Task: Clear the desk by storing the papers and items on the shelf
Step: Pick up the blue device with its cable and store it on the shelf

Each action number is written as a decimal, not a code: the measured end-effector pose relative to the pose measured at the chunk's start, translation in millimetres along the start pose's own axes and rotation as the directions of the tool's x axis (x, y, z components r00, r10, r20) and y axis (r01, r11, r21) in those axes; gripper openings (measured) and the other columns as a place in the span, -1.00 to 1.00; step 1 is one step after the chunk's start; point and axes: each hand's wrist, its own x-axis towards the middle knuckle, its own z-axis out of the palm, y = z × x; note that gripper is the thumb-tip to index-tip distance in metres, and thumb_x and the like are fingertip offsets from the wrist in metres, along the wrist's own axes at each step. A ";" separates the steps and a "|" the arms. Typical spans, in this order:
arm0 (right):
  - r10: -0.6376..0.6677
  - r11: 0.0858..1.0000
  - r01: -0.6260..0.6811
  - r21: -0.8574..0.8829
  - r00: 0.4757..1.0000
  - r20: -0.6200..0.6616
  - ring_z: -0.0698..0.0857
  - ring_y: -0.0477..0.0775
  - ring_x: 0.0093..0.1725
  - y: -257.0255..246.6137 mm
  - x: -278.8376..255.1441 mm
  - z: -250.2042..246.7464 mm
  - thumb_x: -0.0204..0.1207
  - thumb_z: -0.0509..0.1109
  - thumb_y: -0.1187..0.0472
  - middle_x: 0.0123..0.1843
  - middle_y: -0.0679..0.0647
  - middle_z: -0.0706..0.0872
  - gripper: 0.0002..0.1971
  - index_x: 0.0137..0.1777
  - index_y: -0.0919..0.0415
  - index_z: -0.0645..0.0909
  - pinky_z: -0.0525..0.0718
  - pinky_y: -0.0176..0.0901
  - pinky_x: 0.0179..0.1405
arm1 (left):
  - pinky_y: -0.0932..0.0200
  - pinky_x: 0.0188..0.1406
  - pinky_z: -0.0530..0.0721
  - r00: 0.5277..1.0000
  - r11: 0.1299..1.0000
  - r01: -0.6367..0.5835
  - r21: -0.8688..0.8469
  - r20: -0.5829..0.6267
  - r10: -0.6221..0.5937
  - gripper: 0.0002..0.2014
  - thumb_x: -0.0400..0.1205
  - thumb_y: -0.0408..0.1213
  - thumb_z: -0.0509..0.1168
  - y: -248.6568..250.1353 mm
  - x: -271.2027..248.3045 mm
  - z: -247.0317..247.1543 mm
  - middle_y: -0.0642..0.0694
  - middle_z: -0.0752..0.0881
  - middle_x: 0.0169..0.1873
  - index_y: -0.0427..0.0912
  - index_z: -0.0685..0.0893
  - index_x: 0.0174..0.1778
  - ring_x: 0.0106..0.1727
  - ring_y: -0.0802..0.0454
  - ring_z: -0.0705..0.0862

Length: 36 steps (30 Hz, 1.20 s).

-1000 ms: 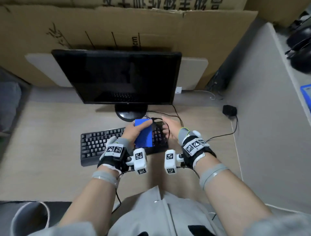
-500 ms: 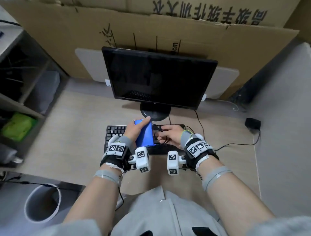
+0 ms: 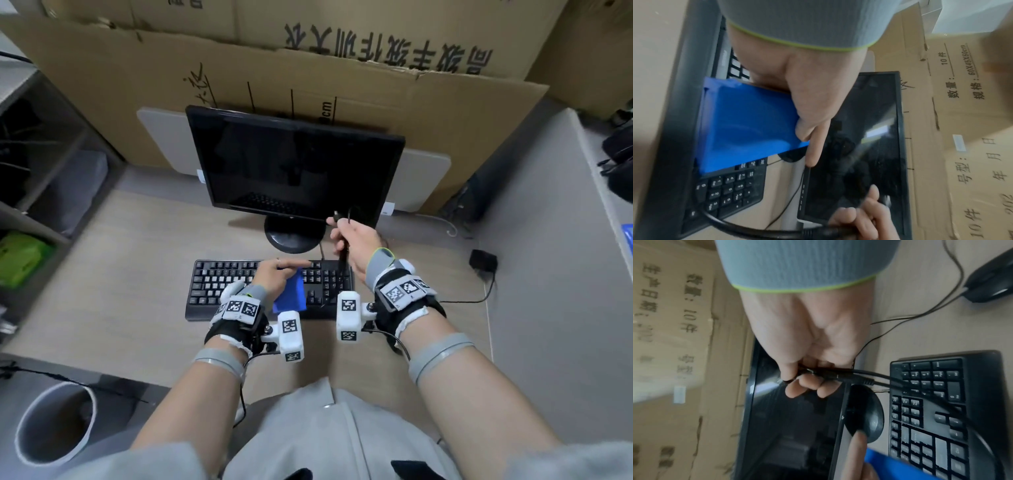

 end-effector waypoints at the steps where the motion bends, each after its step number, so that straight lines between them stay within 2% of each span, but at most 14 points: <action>1: -0.008 0.998 0.010 -0.058 0.999 0.039 0.34 -0.17 -0.58 0.8 -0.5 3.2 0.75 0.13 0.21 -0.36 -0.01 0.50 -0.77 0.10 0.26 0.62 0.34 -0.26 -0.48 | 0.34 -0.03 0.54 0.999 1.000 -0.013 0.028 0.044 0.012 -0.64 0.71 -0.53 0.14 4.6 -1.8 6.2 -0.08 0.78 0.03 -0.15 0.84 0.03 0.06 0.04 0.64; 5: 0.027 0.992 -0.023 -0.127 0.999 0.029 0.18 -0.18 -0.63 -8.8 -2.5 7.5 0.75 0.10 0.14 -0.51 -0.09 0.30 -0.73 0.06 0.22 0.60 0.14 -0.35 -0.68 | 0.61 -0.07 0.50 0.981 0.984 -0.123 0.127 0.165 0.101 -0.68 0.71 -0.55 0.15 18.3 -7.5 20.8 -0.04 0.76 0.04 -0.30 0.80 0.17 0.05 0.23 0.63; 13: -0.021 1.000 0.020 -0.010 0.994 -0.107 0.16 -0.18 -0.65 -4.9 -12.8 1.7 0.70 0.24 0.05 -0.57 -0.14 0.23 -0.71 0.12 0.19 0.73 0.12 -0.35 -0.74 | 0.34 -0.09 0.53 0.988 0.987 -0.107 0.122 0.121 0.093 -0.67 0.73 -0.51 0.13 6.0 -9.7 2.3 -0.09 0.77 0.08 -0.25 0.82 0.12 -0.03 0.14 0.64; 18: -0.068 0.997 0.070 0.010 0.989 -0.129 0.19 -0.16 -0.62 -1.3 -12.2 12.0 0.68 0.24 -0.05 -0.49 -0.07 0.38 -0.69 0.13 0.12 0.72 0.14 -0.33 -0.72 | 0.46 -0.06 0.53 0.986 0.984 -0.133 0.116 0.113 0.120 -0.68 0.73 -0.51 0.14 8.2 -4.3 -14.8 -0.02 0.78 0.02 -0.26 0.82 0.08 0.02 0.20 0.66; 20: 0.016 0.991 0.003 0.132 0.990 -0.143 0.26 -0.15 -0.66 -2.5 -9.6 17.0 0.70 0.20 -0.08 -0.44 -0.02 0.50 -0.64 0.03 0.19 0.68 0.20 -0.32 -0.70 | 0.49 -0.10 0.53 0.989 0.990 -0.121 0.074 0.099 0.114 -0.69 0.72 -0.52 0.16 8.5 -1.6 -21.5 -0.01 0.78 0.01 -0.26 0.82 0.10 0.01 0.19 0.66; 22: 0.150 0.953 -0.116 0.279 0.983 -0.104 0.47 -0.07 -0.58 -0.6 -7.7 18.9 0.70 0.19 -0.09 -0.38 0.07 0.62 -0.62 -0.06 0.21 0.64 0.49 -0.27 -0.53 | 0.50 -0.17 0.55 0.994 0.996 -0.084 0.000 0.066 0.084 -0.71 0.72 -0.50 0.16 7.9 -0.9 -26.6 -0.01 0.76 -0.02 -0.26 0.80 0.13 -0.04 0.17 0.65; 23: 0.196 0.939 -0.163 0.302 0.977 -0.081 0.56 -0.01 -0.49 3.3 -7.5 21.6 0.68 0.22 -0.07 -0.34 0.10 0.67 -0.64 -0.07 0.21 0.64 0.65 -0.15 -0.31 | 0.45 -0.20 0.58 0.997 0.997 -0.055 -0.056 0.049 0.057 -0.71 0.72 -0.48 0.17 7.8 -0.4 -30.9 -0.03 0.75 -0.05 -0.24 0.79 0.14 -0.08 0.12 0.65; 24: 0.229 0.932 -0.201 0.301 0.971 -0.062 0.61 0.03 -0.40 8.5 -8.4 25.4 0.67 0.26 -0.01 -0.30 0.11 0.70 -0.70 -0.06 0.22 0.64 0.70 -0.02 -0.11 | 0.37 -0.22 0.61 0.999 0.993 -0.027 -0.118 0.040 0.032 -0.72 0.73 -0.45 0.17 8.2 0.6 -36.0 -0.07 0.73 -0.07 -0.21 0.78 0.15 -0.12 0.07 0.64; 25: 0.249 0.934 -0.224 0.279 0.967 -0.054 0.61 0.04 -0.38 14.2 -10.0 28.4 0.66 0.29 0.08 -0.29 0.12 0.69 -0.78 -0.03 0.24 0.62 0.72 0.03 -0.05 | 0.30 -0.22 0.63 0.999 0.986 -0.015 -0.165 0.031 0.020 -0.73 0.74 -0.42 0.17 10.1 1.1 -38.7 -0.10 0.72 -0.08 -0.17 0.77 0.16 -0.16 0.04 0.63; 27: 0.249 0.948 -0.229 0.222 0.966 -0.064 0.55 -0.01 -0.46 23.3 -13.6 37.5 0.67 0.26 0.26 -0.32 0.10 0.63 -0.87 0.08 0.31 0.59 0.71 -0.13 -0.32 | 0.20 -0.20 0.62 0.999 0.988 -0.041 -0.146 0.023 0.045 -0.74 0.74 -0.38 0.18 13.7 6.5 -44.5 -0.12 0.72 -0.04 -0.09 0.78 0.10 -0.17 0.02 0.62; 29: 0.227 0.961 -0.208 0.181 0.969 -0.094 0.44 -0.08 -0.54 27.0 -12.1 47.6 0.69 0.21 0.31 -0.35 0.06 0.56 -0.85 0.09 0.33 0.60 0.50 -0.27 -0.55 | 0.14 -0.18 0.59 0.996 0.994 -0.075 -0.084 0.040 0.079 -0.74 0.73 -0.34 0.20 16.4 11.1 -51.5 -0.10 0.74 -0.01 0.01 0.80 0.02 -0.13 -0.01 0.62; 32: 0.217 0.956 -0.197 0.215 0.974 -0.070 0.35 -0.10 -0.57 25.0 -5.8 48.9 0.69 0.19 0.26 -0.42 0.01 0.51 -0.80 0.00 0.28 0.64 0.28 -0.26 -0.57 | 0.14 -0.18 0.60 0.996 0.994 -0.067 -0.082 0.048 0.071 -0.72 0.73 -0.31 0.20 15.5 13.7 -56.6 -0.11 0.73 0.01 0.08 0.80 -0.03 -0.09 -0.05 0.62; 34: 0.219 0.949 -0.197 0.248 0.973 -0.065 0.37 -0.09 -0.57 21.3 -3.3 48.4 0.71 0.17 0.19 -0.43 0.01 0.51 -0.78 -0.05 0.24 0.61 0.32 -0.26 -0.58 | 0.11 -0.16 0.62 0.998 0.994 -0.042 -0.098 0.040 0.046 -0.71 0.73 -0.32 0.20 12.7 15.0 -59.3 -0.13 0.71 0.00 0.09 0.80 -0.05 -0.09 -0.07 0.61; 36: 0.203 0.946 -0.164 0.280 0.972 -0.117 0.51 -0.04 -0.50 16.4 -3.2 48.2 0.73 0.17 0.17 -0.39 0.06 0.62 -0.75 -0.11 0.23 0.59 0.52 -0.23 -0.49 | 0.13 -0.19 0.62 0.999 0.995 -0.034 -0.092 0.039 0.037 -0.73 0.73 -0.32 0.20 10.7 16.3 -60.6 -0.17 0.71 0.02 0.05 0.81 -0.02 -0.10 -0.07 0.61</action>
